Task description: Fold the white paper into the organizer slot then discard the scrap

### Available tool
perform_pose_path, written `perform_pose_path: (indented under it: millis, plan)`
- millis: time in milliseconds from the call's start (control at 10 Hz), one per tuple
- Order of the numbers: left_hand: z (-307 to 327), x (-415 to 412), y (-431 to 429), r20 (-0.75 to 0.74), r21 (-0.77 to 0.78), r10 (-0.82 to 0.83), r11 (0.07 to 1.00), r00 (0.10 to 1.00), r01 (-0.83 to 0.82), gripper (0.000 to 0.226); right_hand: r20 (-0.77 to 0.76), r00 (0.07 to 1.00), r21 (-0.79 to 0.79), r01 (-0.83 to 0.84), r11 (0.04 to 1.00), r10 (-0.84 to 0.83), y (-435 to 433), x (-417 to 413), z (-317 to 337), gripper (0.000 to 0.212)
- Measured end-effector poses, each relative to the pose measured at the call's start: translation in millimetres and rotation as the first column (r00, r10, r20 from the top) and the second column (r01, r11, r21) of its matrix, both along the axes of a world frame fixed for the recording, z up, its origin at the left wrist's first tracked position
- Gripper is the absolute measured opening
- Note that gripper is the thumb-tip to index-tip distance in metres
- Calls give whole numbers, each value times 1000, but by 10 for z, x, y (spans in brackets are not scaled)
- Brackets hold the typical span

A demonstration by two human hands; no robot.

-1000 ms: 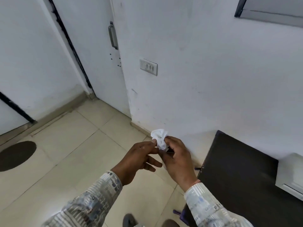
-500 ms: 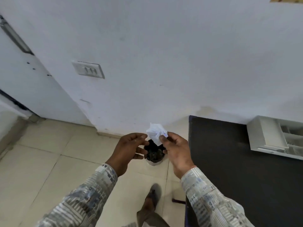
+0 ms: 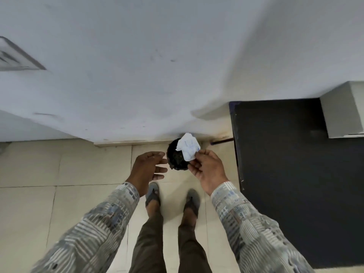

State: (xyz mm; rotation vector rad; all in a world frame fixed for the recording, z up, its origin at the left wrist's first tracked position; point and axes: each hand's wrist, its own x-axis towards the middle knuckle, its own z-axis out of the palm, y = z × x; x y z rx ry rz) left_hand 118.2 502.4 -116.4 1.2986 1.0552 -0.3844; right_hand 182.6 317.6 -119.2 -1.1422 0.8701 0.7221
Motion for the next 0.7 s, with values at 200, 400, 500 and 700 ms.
perform_pose_path:
  millis: [200, 400, 500, 700]
  plan:
    - [-1171, 418, 228, -81, -29, -93, 995, 992, 91, 32, -103, 994, -125, 27, 992, -40, 270, 248, -1247, 6]
    - [-2376, 644, 313, -183, -65, -150, 988, 971, 140, 27, -174, 984, -202, -80, 976, 45, 460, 412, -2601, 20]
    - [-2705, 681, 330, -184, -54, -165, 986, 969, 158, 22, -186, 976, -117, -137, 984, 114, 531, 455, -2983, 42]
    - [-3123, 819, 453, -193, 17, -226, 972, 955, 233, 19, -228, 960, -157, -200, 967, 162, 659, 523, -3522, 46]
